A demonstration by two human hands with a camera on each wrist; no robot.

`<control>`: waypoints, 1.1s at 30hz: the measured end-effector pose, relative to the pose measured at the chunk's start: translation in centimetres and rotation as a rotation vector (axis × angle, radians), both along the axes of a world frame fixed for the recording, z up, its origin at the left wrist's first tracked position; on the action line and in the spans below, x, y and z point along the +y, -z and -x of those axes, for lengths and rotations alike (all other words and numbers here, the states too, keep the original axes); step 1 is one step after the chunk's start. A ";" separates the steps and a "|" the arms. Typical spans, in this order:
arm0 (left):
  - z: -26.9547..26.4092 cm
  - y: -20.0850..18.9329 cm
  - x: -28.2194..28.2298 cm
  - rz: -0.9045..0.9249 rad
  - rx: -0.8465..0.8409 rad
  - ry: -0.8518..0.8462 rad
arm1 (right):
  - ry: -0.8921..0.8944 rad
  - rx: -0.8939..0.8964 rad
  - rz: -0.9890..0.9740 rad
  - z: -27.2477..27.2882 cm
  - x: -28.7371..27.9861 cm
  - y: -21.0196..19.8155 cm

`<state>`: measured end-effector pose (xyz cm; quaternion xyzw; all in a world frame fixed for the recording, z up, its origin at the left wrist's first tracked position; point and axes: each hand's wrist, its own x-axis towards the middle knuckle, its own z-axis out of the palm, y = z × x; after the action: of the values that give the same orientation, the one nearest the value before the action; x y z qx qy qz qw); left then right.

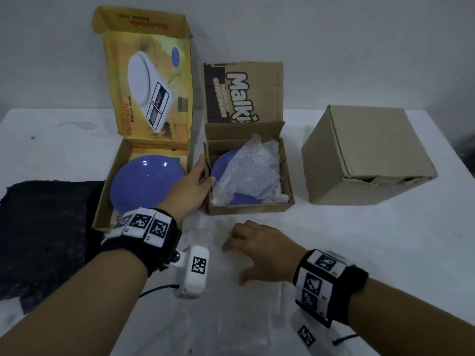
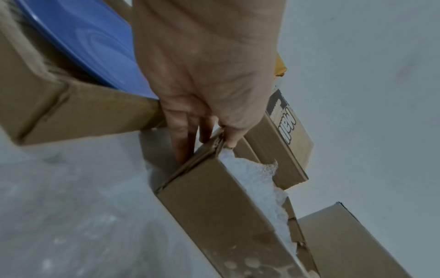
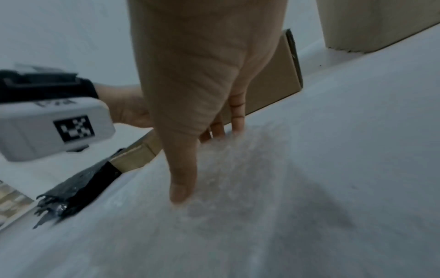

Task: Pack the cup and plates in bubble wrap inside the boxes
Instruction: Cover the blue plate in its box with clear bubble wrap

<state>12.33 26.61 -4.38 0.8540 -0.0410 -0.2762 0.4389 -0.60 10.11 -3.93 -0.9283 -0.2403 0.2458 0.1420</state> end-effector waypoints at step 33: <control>1.0 0.6 -2.3 0.057 -0.373 -0.142 | 0.159 -0.472 0.247 -15.1 2.2 -2.1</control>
<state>11.33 24.32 -4.98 0.8784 -0.0690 -0.0802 0.4661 14.45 12.28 -1.85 -0.9861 -0.1613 0.0382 -0.0132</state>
